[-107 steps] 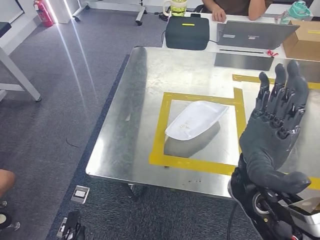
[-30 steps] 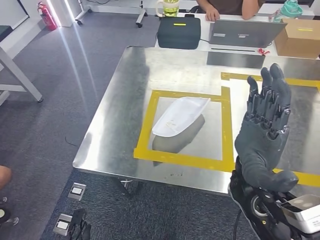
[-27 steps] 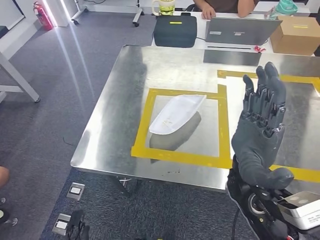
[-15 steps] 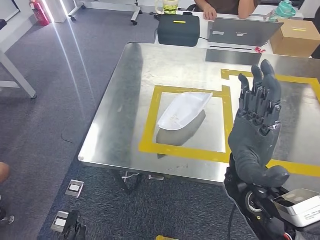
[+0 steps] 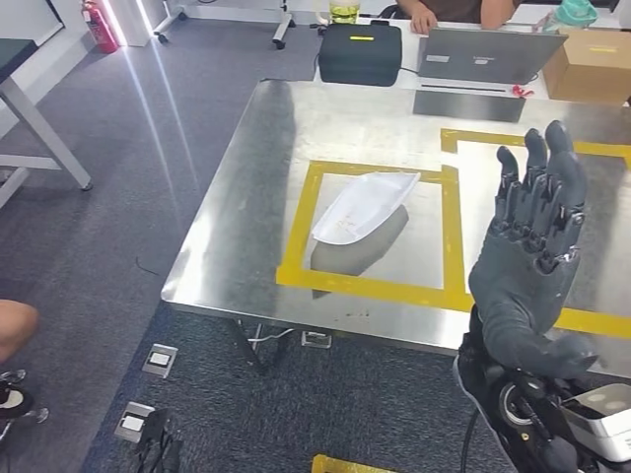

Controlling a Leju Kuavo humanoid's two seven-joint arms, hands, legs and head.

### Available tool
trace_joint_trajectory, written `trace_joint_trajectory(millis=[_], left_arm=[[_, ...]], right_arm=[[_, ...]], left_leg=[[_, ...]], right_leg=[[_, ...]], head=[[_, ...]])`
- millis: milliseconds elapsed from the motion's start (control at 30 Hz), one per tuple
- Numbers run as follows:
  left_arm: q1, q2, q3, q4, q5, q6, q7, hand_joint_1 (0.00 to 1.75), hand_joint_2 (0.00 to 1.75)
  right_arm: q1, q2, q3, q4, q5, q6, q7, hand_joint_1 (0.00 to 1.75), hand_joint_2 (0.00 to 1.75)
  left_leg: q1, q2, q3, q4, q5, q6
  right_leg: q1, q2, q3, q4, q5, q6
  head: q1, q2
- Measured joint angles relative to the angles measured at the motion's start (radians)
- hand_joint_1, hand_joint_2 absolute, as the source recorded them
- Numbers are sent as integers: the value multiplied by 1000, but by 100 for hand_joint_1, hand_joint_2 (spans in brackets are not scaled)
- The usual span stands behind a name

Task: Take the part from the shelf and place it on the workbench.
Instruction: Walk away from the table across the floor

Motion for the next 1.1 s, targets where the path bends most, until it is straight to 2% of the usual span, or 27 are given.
trace_joint_trajectory(millis=[67,100,133,167,200,267,300,333,433,467,500,567,600,633,667,700,767,800,833,867,933,967,1000,1033,1100], left_arm=[[0,0,0,0,1,0,0,0,0],[1,0,0,0,1,0,0,0,0],[2,0,0,0,1,0,0,0,0],[2,0,0,0,2,0,0,0,0],[2,0,0,0,2,0,0,0,0],[-1,1,0,0,3,0,0,0,0],[-2,1,0,0,3,0,0,0,0],[-3,0,0,0,2,0,0,0,0],[-3,0,0,0,0,1,3,0,0],[-3,0,0,0,-1,1,4,0,0],[-4,0,0,0,-2,1,4,0,0],[-4,0,0,0,-4,0,5,0,0],[-4,0,0,0,-5,0,5,0,0],[-4,0,0,0,-6,0,5,0,0],[-3,0,0,0,-6,0,5,0,0],[-3,-1,0,0,-6,0,5,0,0],[-2,-2,0,0,-7,0,5,0,0],[-3,-2,0,0,-7,-1,5,0,0],[-3,-2,0,0,-8,-1,5,0,0],[-4,-2,0,0,-9,-1,5,0,0],[-4,-1,0,0,-9,-2,5,0,0],[-4,-1,0,0,-9,-3,5,0,0],[-4,-1,0,0,-8,-3,6,0,0],[-4,-1,0,0,-8,-3,6,0,0],[-3,-1,0,0,-7,-3,6,0,0]], right_arm=[[0,0,0,1,0,1,0,0,0],[0,0,0,2,0,1,0,0,0],[1,0,0,3,0,1,0,0,0],[1,0,0,3,0,1,0,0,0],[1,0,0,4,0,1,0,0,0],[1,0,0,4,0,1,0,0,0],[1,0,0,4,0,1,-1,0,0],[1,0,0,4,0,0,-1,0,0],[2,0,-2,4,0,-4,-2,0,0],[3,0,-3,4,0,-6,-2,0,0],[3,0,-4,4,0,-8,-2,0,0],[6,0,-5,4,0,-10,-2,0,0],[9,0,-5,4,-1,-11,-2,0,0],[11,0,-5,4,-1,-11,-2,0,0],[12,0,-5,4,-1,-12,-2,0,0],[13,0,-5,4,-1,-12,-2,0,0],[13,0,-6,4,-1,-12,-2,0,0],[13,0,-6,4,-1,-13,-2,0,0],[13,0,-6,3,0,-13,-2,0,0],[13,0,-6,3,0,-14,-1,0,0],[13,0,-6,2,0,-17,0,0,0],[13,0,-6,2,0,-18,1,0,0],[12,0,-6,2,0,-19,1,0,0],[12,0,-6,2,0,-20,2,0,0],[13,0,-5,2,0,-21,4,0,0]], left_leg=[[7,-1,-57,136,-81,-9],[9,-1,-81,197,-109,-13],[11,-1,-89,229,-119,-16],[13,-1,-74,219,-109,-18],[15,-1,-38,165,-83,-18],[15,-2,60,6,-28,-13],[13,-2,92,-50,-12,-8],[11,-3,106,-79,-5,-3],[9,-1,98,-86,6,17],[10,0,96,-90,12,25],[12,2,92,-94,18,33],[11,5,81,-96,28,43],[10,6,75,-95,32,45],[9,6,69,-94,35,46],[8,6,64,-92,39,45],[8,6,60,-91,41,44],[7,5,55,-86,45,39],[5,5,52,-83,48,35],[4,5,48,-81,52,29],[2,5,43,-79,58,23],[2,4,36,-76,65,10],[2,4,28,-64,54,4],[2,3,13,-35,28,-1],[5,2,-9,18,-11,-5],[8,1,-66,164,-93,-13]], right_leg=[[1,-3,-16,0,11,-6],[2,-3,-24,1,16,-6],[2,-3,-32,1,21,-6],[2,-3,-39,2,26,-4],[1,-3,-44,3,30,-2],[2,-2,-50,5,36,5],[3,-2,-52,6,39,10],[4,-2,-54,7,42,15],[3,-2,-59,8,46,32],[3,-1,-68,22,31,36],[3,0,-84,59,-1,40],[2,0,-131,190,-90,43],[1,0,-150,263,-127,45],[1,0,-157,306,-142,46],[1,0,-147,314,-139,47],[1,0,-117,278,-117,47],[1,0,-23,127,-59,43],[2,0,16,62,-42,40],[4,1,39,18,-33,37],[6,2,46,2,-34,35],[4,2,39,-3,-27,26],[2,1,35,-6,-22,19],[-1,0,28,-8,-15,10],[-2,-1,21,-10,-8,2],[2,-2,1,-9,5,-6]], head=[[-12,0],[-16,0],[-19,0],[-23,0],[-26,0],[-34,0],[-36,0],[-37,0],[-33,0],[-30,0],[-25,0],[-13,0],[-9,0],[-6,0],[-4,0],[-1,0],[7,0],[10,0],[12,0],[13,0],[11,0],[9,0],[4,0],[-2,0],[-14,0]])
